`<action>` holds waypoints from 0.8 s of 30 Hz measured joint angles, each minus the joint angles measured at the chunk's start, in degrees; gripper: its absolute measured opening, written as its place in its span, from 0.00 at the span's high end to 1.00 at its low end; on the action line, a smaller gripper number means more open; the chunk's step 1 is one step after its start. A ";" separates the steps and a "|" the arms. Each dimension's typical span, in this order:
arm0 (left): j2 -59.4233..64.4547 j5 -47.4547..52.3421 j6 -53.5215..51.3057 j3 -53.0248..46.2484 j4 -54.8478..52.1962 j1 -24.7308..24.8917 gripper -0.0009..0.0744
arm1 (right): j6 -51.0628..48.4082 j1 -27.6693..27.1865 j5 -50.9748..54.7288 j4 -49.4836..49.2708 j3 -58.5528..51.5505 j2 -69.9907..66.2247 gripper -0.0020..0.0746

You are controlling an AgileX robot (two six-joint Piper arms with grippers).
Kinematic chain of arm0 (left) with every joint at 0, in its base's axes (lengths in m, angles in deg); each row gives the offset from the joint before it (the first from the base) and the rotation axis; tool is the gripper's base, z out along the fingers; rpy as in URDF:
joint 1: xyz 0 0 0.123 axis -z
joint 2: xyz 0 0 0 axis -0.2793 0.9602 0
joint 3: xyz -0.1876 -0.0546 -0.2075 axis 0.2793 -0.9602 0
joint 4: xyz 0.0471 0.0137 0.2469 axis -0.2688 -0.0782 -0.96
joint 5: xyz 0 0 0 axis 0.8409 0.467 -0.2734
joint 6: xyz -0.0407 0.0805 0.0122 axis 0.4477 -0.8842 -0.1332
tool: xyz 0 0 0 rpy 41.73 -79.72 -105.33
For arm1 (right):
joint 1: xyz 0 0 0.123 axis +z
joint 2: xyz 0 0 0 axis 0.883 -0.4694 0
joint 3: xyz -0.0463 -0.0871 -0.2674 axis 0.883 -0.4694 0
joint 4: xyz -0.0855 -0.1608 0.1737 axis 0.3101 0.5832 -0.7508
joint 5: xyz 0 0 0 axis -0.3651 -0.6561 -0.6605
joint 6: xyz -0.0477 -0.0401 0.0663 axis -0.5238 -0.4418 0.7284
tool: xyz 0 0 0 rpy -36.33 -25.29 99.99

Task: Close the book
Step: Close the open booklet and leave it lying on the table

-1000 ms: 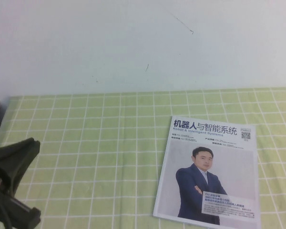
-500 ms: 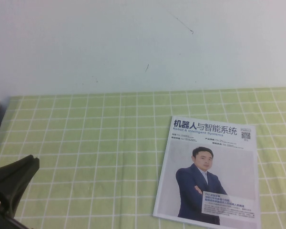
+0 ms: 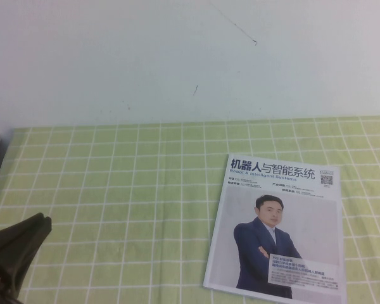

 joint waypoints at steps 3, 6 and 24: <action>-3.94 0.51 0.11 -2.21 2.85 -0.92 0.99 | 0.00 0.00 -0.10 0.00 0.00 0.00 0.98; -10.34 0.83 -0.26 -4.45 5.55 -4.11 0.99 | 0.00 0.00 -0.10 -0.04 0.00 0.10 0.98; -27.93 10.05 -3.93 -20.87 13.87 -23.73 0.99 | 0.00 0.00 -0.10 -0.13 0.00 0.12 0.98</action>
